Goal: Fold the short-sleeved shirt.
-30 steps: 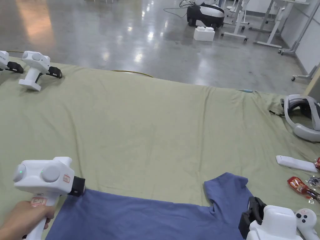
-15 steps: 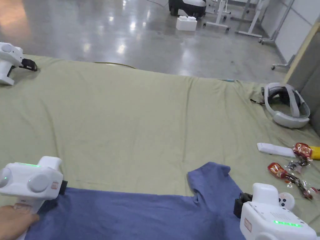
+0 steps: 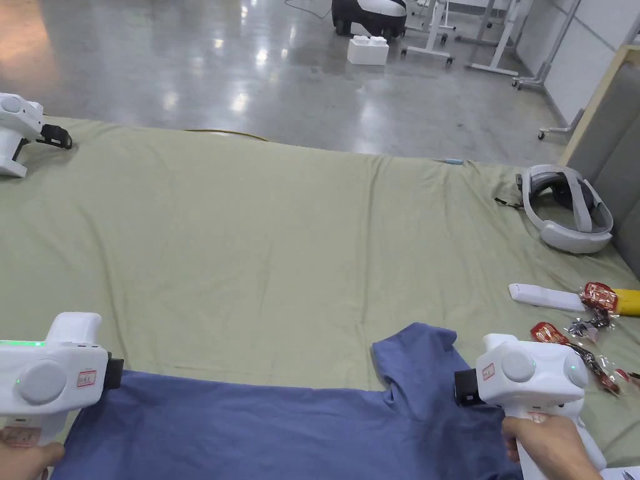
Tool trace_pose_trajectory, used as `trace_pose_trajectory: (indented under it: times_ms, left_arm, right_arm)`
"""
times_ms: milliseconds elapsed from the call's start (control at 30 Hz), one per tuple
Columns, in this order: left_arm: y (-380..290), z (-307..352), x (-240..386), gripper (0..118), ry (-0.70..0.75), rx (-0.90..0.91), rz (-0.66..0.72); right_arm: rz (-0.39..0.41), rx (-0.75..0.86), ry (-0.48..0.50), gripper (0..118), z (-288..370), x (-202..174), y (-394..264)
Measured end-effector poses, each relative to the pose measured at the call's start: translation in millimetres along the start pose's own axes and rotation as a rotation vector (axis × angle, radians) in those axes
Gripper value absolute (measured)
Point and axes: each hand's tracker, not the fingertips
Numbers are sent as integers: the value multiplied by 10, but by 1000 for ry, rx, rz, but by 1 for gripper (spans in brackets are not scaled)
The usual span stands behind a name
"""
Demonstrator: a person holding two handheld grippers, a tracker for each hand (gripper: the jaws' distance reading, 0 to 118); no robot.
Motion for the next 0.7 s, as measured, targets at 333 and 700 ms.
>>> trace_pose_trajectory:
  times_ms: [333,700]
  left_arm:
    - [-102,-6,-5,7,-8,7,44]
    - [-126,461,-184,7,-50,134,76]
  right_arm:
    - [-11,70,33,6,130,-94,-119]
    - [39,327,47,5,1173,-82,-610]
